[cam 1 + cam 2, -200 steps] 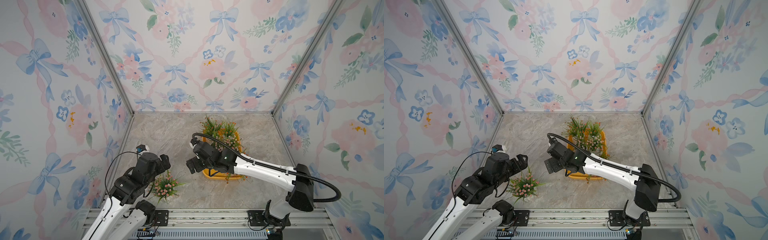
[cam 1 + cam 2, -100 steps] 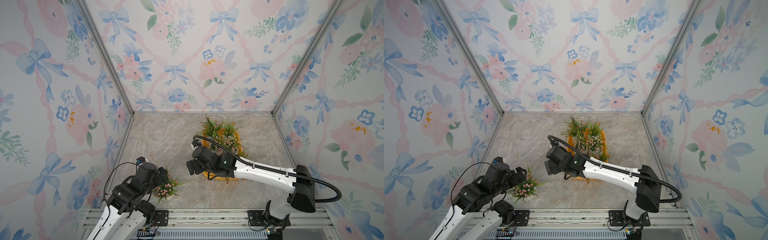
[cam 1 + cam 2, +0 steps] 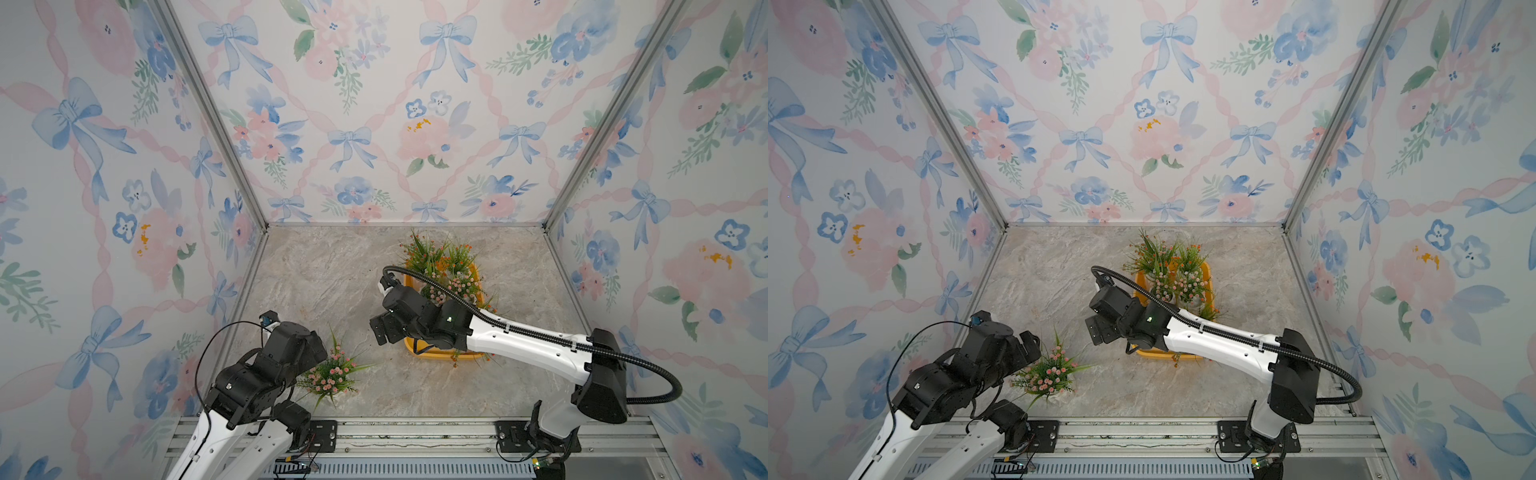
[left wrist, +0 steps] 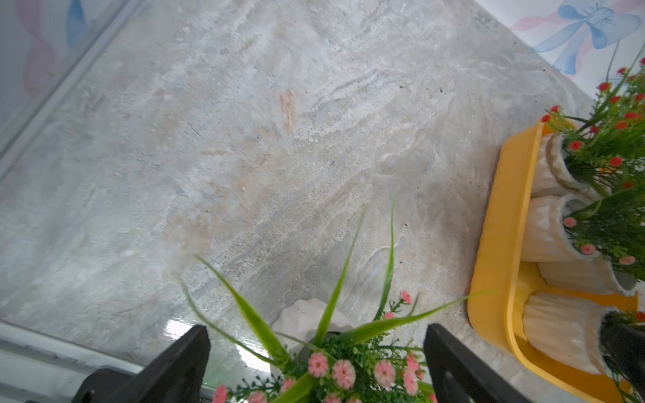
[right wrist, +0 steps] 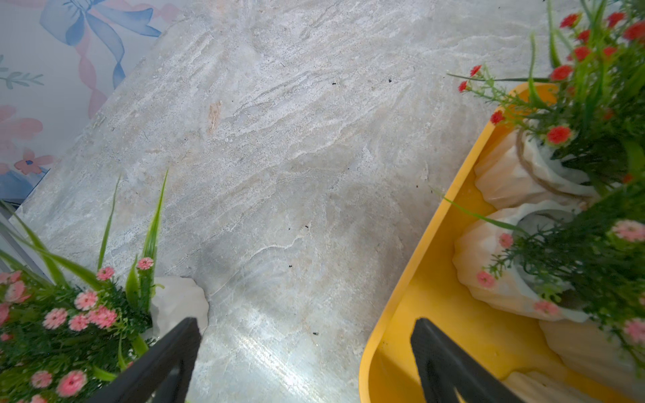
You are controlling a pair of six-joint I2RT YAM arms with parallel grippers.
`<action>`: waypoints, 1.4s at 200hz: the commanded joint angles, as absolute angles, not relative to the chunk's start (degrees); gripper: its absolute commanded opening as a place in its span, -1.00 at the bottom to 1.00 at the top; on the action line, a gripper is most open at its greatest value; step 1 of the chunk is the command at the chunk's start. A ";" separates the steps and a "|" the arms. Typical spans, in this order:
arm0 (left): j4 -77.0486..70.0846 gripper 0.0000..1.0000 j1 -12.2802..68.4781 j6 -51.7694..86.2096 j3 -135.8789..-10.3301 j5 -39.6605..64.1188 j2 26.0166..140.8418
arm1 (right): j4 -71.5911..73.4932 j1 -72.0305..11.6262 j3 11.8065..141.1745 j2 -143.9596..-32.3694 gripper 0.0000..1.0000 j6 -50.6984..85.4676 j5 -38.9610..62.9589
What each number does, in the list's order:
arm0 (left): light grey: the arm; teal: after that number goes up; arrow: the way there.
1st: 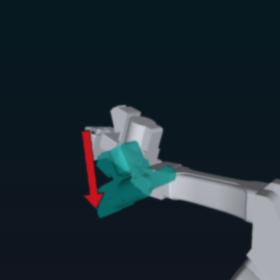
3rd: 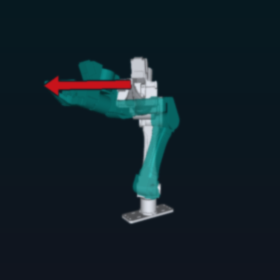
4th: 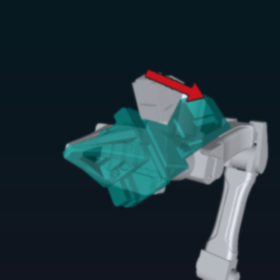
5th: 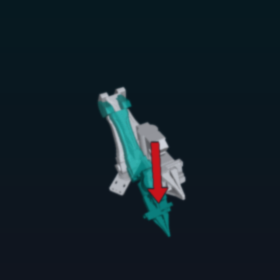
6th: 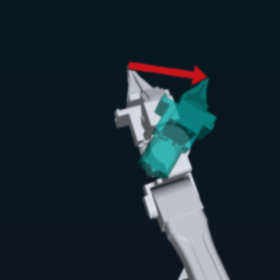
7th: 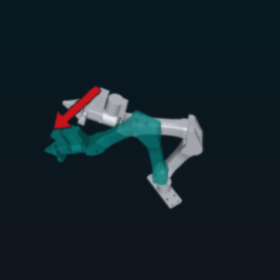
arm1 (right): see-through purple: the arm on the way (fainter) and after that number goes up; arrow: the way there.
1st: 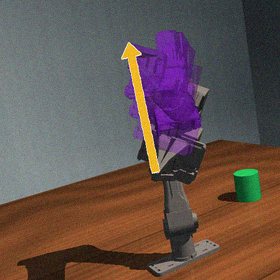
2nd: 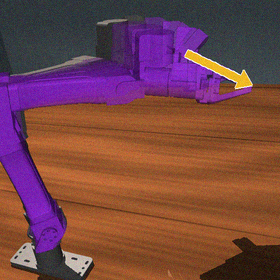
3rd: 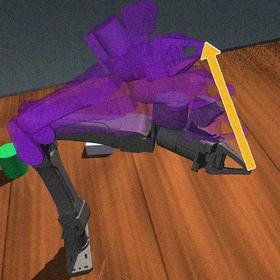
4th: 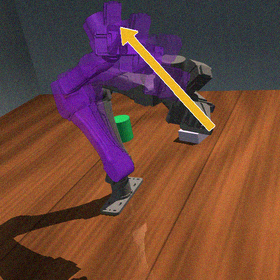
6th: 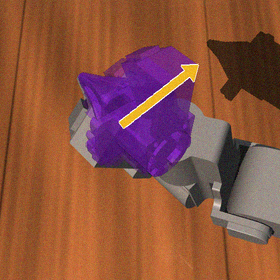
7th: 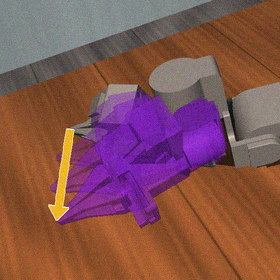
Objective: Put the potted gypsophila into the storage box
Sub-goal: Adjust the baby's breath potted plant at the center of the board.
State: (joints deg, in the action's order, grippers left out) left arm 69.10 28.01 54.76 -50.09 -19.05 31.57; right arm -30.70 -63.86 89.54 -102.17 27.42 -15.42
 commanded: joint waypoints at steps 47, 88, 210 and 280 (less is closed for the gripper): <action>74.98 0.96 27.63 58.33 -47.14 -10.27 28.62 | -30.97 -60.08 88.33 -102.31 0.94 25.41 -11.82; 65.41 0.96 27.63 61.26 -40.54 -0.74 26.58 | -31.86 -58.60 89.20 -102.35 0.94 24.58 -9.50; 49.24 0.96 27.93 58.95 -39.55 5.66 36.25 | -32.75 -55.92 82.45 -95.86 0.94 25.31 -14.14; 44.55 0.96 35.46 57.26 -46.50 3.60 44.71 | -33.77 -55.55 80.84 -95.12 0.94 26.34 -15.93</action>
State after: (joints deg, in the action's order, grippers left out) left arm 47.81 32.38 58.54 -42.83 3.95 43.22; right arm -32.32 -55.92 81.76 -95.35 25.30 -14.35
